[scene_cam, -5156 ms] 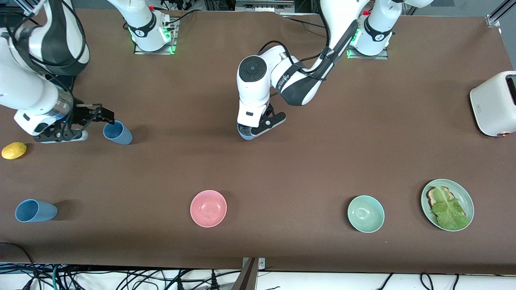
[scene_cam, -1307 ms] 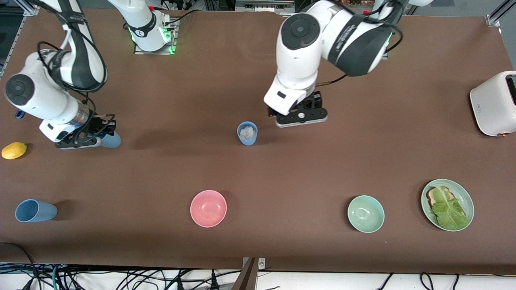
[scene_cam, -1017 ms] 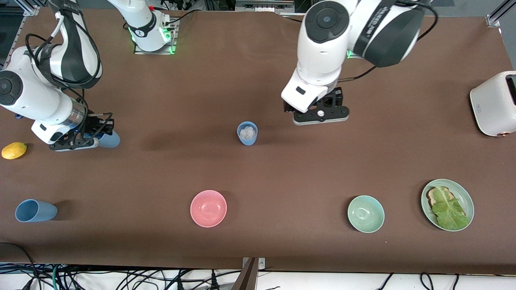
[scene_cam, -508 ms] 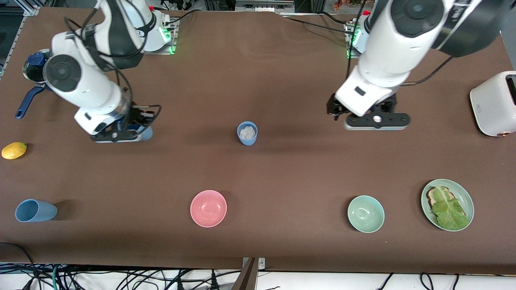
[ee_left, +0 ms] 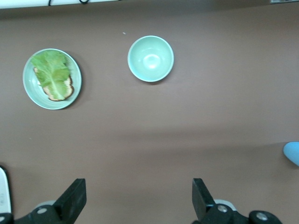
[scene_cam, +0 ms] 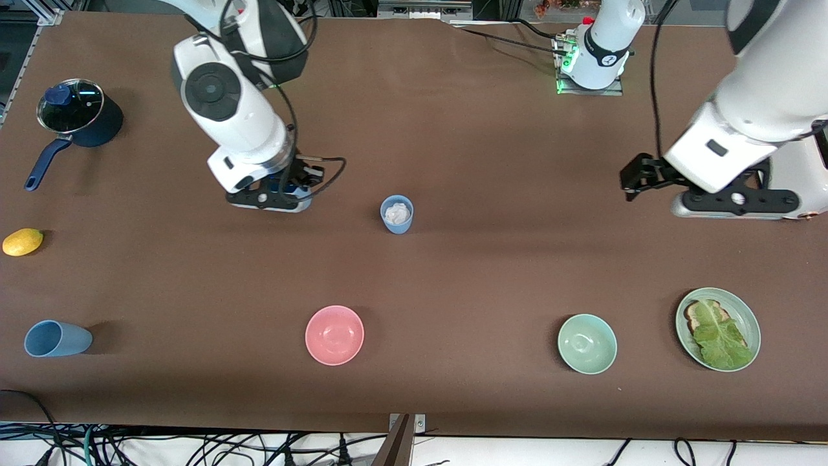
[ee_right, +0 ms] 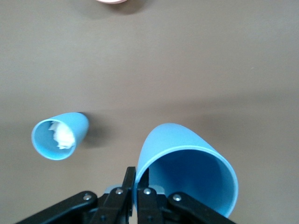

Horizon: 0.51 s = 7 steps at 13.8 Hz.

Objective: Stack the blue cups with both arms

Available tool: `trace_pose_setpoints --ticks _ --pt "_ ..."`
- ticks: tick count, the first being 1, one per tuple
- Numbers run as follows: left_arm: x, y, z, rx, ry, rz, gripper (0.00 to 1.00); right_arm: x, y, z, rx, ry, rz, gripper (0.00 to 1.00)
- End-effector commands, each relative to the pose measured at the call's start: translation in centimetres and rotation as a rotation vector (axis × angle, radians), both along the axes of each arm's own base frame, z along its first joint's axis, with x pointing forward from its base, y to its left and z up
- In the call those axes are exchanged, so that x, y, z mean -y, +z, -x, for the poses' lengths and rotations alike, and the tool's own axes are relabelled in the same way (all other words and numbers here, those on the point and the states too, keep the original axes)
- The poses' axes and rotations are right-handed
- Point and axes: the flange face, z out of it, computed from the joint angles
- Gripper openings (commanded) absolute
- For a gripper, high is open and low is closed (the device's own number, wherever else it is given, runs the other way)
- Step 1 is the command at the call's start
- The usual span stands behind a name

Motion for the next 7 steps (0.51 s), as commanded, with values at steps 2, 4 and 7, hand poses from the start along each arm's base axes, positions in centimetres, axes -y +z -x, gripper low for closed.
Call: trace_pose_setpoints --ticks 2,4,7 --pt "-4.3 1.0 0.6 -0.023 -0.058 0.015 1.00 -6.7 -1.6 0.2 -0.008 -0.099 0.008 0.00" --pt "-6.4 1.3 0.5 -0.023 -0.095 0.014 1.00 -10.1 -2.4 0.9 0.004 -0.141 0.002 0.00" --pt "-9.5 2.2 0.7 -0.013 -0.130 0.003 1.00 -13.1 -3.1 2.2 0.037 -0.190 -0.026 0.00"
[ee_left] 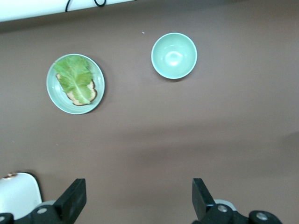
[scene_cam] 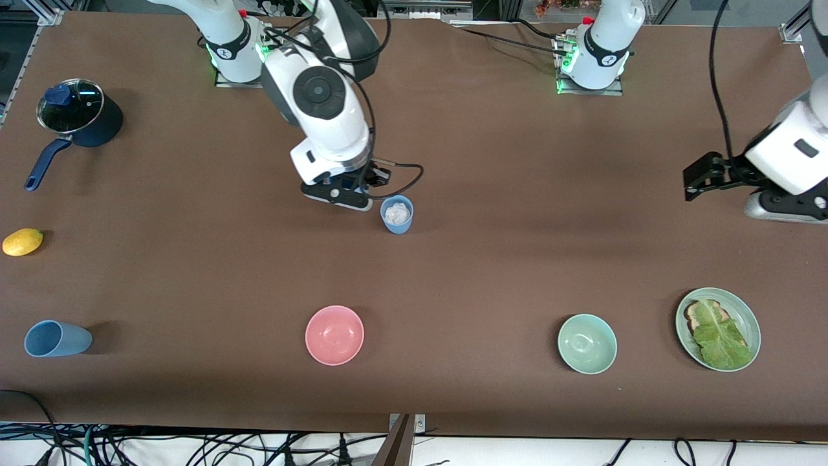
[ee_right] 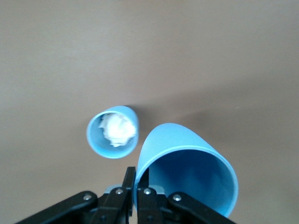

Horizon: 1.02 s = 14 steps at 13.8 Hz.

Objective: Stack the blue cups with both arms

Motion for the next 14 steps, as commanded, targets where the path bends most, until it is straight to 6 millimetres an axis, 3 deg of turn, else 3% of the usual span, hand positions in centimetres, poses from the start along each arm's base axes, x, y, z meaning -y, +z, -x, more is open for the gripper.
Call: trace_pose_setpoints --ticks 1,5,12,14 --pt "-1.7 1.5 1.4 0.002 -0.053 0.012 1.00 -2.4 0.0 0.4 0.021 -0.051 -0.023 0.00" --pt "-3.2 2.1 2.8 -0.005 -0.070 0.007 1.00 -3.5 0.5 -0.1 0.043 -0.059 -0.047 0.00" --pt "-3.8 3.0 7.1 -0.066 -0.062 0.044 1.00 -6.1 -2.1 0.6 0.052 -0.095 -0.057 0.00" --pt "-5.4 2.7 7.7 -0.074 -0.030 0.109 1.00 -6.5 -2.5 0.8 0.057 -0.092 -0.060 0.00"
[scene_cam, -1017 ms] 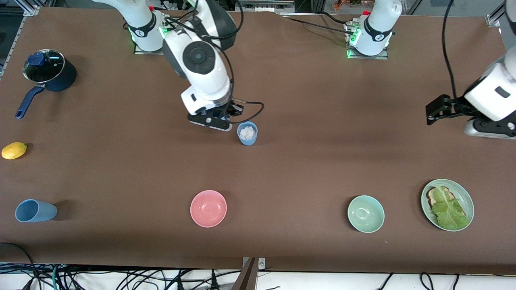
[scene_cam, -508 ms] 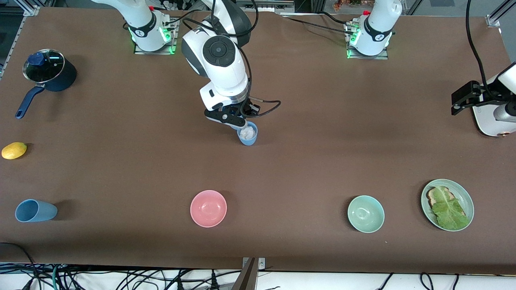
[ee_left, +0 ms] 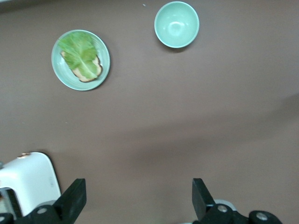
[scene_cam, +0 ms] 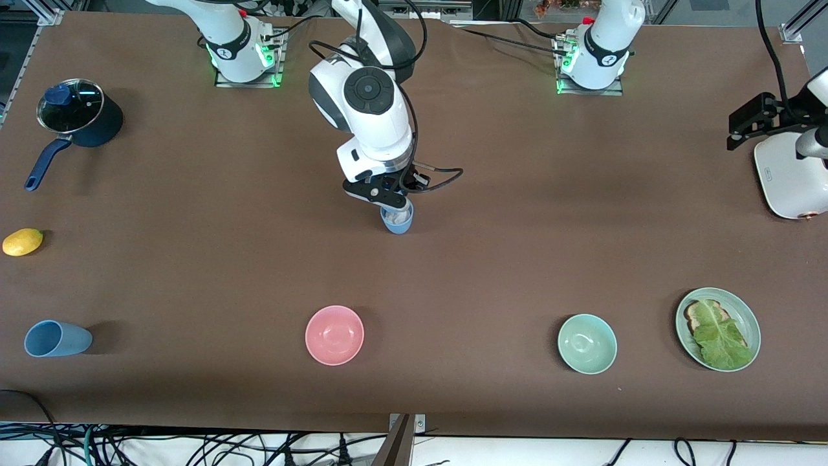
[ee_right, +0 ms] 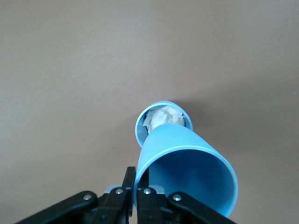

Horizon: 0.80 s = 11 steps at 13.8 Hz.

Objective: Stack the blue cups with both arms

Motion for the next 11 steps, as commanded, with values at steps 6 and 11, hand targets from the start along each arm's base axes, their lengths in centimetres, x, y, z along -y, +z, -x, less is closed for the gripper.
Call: trace_pose_setpoints --ticks 6,11 --pt "-1.2 0.2 2.9 -0.025 -0.001 0.059 1.00 -0.8 -0.8 0.1 -0.001 -0.014 0.005 0.00" --pt "-1.2 0.3 3.4 -0.024 0.000 0.053 1.00 -0.8 -1.2 -0.1 0.003 -0.005 0.008 0.00"
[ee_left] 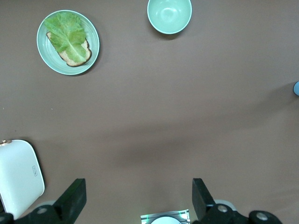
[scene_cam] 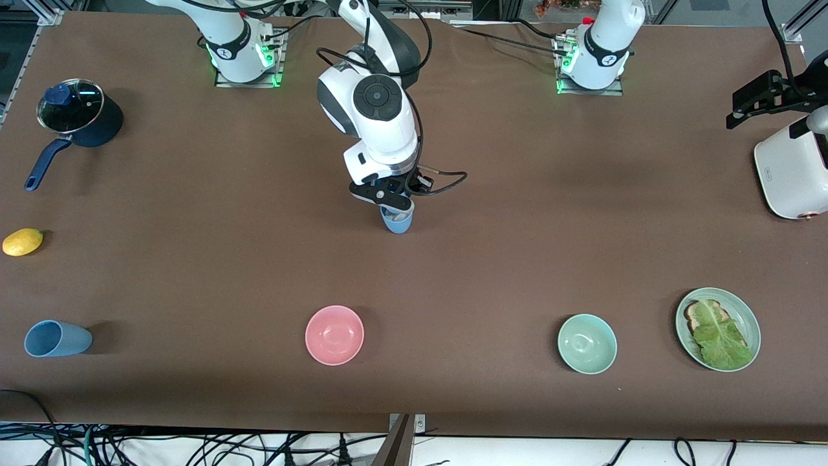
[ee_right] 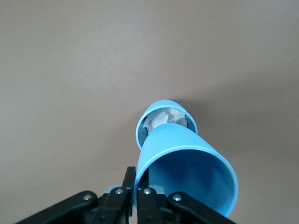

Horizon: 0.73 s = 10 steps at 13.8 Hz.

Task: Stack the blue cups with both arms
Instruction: 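Open the right gripper and raise it off the stacked cups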

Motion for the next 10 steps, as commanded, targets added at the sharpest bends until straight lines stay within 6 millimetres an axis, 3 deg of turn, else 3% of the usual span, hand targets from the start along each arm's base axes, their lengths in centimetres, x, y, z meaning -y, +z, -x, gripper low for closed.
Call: trace_pose_setpoints --ticks 1,10 --pt "0.0 0.1 0.9 -0.003 -0.018 0.015 1.00 -0.4 0.4 -0.4 0.016 -0.002 -0.006 0.00" --pt "0.5 -1.2 0.2 -0.029 -0.011 0.012 1.00 0.0 -1.2 -1.1 0.019 0.000 -0.003 0.00"
